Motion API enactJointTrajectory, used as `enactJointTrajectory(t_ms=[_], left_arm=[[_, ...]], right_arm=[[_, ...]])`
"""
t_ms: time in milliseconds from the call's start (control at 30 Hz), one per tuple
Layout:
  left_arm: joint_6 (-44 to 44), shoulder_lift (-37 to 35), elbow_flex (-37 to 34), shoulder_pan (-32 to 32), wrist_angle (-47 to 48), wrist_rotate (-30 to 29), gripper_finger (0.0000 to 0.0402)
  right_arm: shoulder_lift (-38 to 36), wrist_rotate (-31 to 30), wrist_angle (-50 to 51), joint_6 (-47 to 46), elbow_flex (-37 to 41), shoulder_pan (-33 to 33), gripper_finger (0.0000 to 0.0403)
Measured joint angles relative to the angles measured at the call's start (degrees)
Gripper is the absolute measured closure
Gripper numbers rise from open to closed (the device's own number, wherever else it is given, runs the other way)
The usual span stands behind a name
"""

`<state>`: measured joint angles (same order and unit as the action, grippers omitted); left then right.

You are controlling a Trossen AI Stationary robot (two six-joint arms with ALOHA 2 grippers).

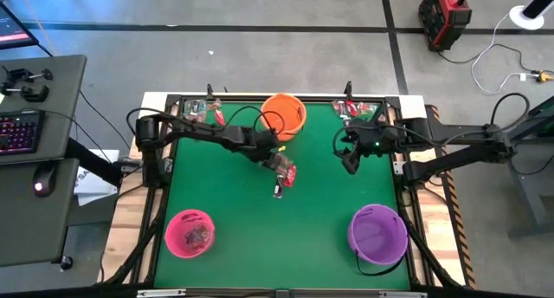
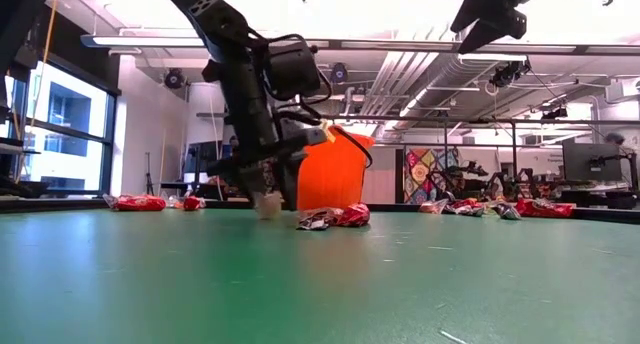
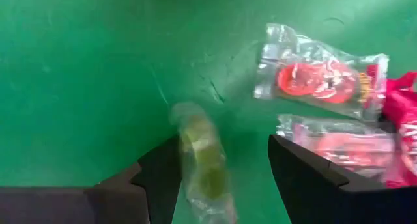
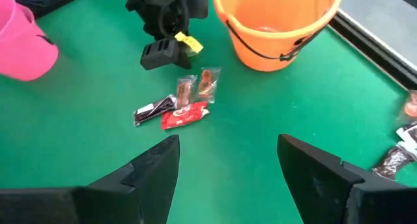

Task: Sort candy by brand, put in halloween buckets
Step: Put the green gummy into the pink bucket

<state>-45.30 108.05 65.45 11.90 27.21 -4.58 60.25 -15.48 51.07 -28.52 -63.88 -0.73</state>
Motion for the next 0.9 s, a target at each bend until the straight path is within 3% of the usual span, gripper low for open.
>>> enactJointTrajectory(t_ms=[133, 333, 500, 700, 900], left_arm=[[3.64, 0.00, 0.02, -0.02, 2.00, -0.29, 0.0229], [8.95, -1.83, 0.00, 0.00, 4.05, 3.41, 0.0379], [14.46, -9.65, -0.02, 0.05, 10.32, 3.50, 0.0379], [23.96, -26.30, 0.04, -0.70, 17.58, 5.06, 0.0396], [26.78, -40.25, 0.07, -10.55, 33.84, 10.53, 0.0396]], right_arm=[[0.00, -1.49, 0.00, -1.15, 0.00, 0.00, 0.0151], [0.00, -3.19, -0.02, -2.64, 0.00, 0.00, 0.0151], [0.00, -3.68, -0.59, -3.15, 0.00, 0.00, 0.0151], [0.06, -4.13, -4.92, -1.13, 0.00, 0.02, 0.0151], [1.22, -5.86, -9.69, 3.83, 0.00, 1.36, 0.0151]])
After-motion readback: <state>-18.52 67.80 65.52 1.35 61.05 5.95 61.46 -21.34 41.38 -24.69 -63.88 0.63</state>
